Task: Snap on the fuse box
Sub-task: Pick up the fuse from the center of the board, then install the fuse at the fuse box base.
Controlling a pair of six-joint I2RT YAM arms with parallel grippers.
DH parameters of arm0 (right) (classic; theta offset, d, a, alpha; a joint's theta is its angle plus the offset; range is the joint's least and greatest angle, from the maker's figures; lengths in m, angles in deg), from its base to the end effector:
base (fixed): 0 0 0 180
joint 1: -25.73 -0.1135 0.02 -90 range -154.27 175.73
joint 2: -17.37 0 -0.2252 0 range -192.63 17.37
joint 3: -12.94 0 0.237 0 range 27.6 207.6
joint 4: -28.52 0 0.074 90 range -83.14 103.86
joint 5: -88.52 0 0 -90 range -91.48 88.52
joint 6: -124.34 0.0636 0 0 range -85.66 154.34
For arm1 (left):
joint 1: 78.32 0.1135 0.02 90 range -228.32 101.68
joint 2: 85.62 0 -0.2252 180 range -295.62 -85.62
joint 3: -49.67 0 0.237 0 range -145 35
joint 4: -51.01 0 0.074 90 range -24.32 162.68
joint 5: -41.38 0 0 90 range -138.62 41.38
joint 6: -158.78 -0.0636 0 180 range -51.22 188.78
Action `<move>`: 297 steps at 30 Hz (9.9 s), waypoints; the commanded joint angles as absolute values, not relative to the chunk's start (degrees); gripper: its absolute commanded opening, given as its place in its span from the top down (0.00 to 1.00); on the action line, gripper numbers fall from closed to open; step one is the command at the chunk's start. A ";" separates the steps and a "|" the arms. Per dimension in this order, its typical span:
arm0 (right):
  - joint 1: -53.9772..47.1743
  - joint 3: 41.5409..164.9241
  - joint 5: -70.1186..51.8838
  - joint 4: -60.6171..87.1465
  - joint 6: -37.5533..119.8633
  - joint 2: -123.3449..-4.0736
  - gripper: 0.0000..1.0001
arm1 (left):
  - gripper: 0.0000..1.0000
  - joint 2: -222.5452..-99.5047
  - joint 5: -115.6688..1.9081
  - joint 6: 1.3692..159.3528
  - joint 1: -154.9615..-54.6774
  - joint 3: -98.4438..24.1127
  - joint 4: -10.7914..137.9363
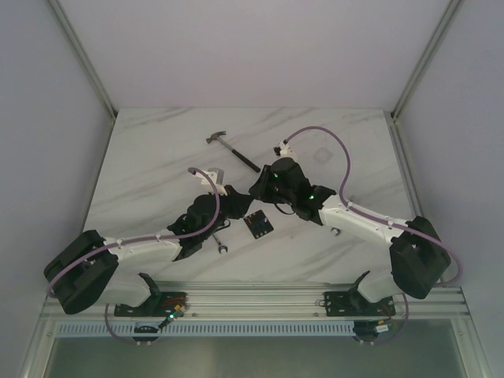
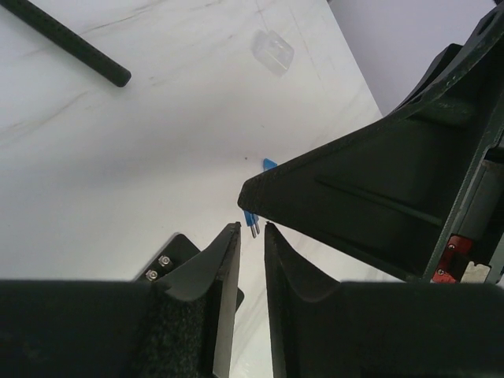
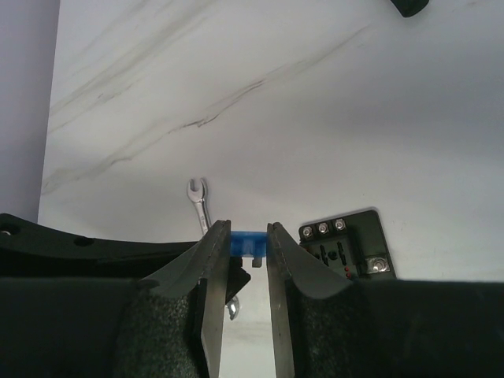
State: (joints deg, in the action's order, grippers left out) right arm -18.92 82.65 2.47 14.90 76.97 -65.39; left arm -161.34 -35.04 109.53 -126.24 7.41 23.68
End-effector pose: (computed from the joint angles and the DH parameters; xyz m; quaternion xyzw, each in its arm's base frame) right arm 0.2487 0.2396 0.2217 0.0031 0.8508 0.3408 0.3999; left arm 0.2103 -0.2106 0.1866 -0.0327 0.7422 -0.4008 0.5361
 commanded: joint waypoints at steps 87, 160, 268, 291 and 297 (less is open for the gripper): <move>-4.86 83.94 -57.60 6.48 24.17 -50.11 1.00 | 0.99 -146.84 -73.68 88.22 -121.28 3.01 27.51; -32.37 97.27 21.11 -2.68 47.30 -86.46 1.00 | 0.00 -150.51 -42.91 122.33 -109.81 11.91 53.19; -26.16 100.10 7.50 -13.97 46.99 -89.57 0.92 | 0.34 -170.13 -53.98 129.47 -117.74 8.37 38.79; -25.47 101.08 5.72 -17.70 48.73 -90.15 0.93 | 0.56 -177.00 -50.70 131.27 -119.10 8.04 37.88; -25.37 101.48 7.69 -18.13 49.41 -91.33 0.94 | 0.58 -177.04 -50.55 131.27 -119.20 8.39 38.08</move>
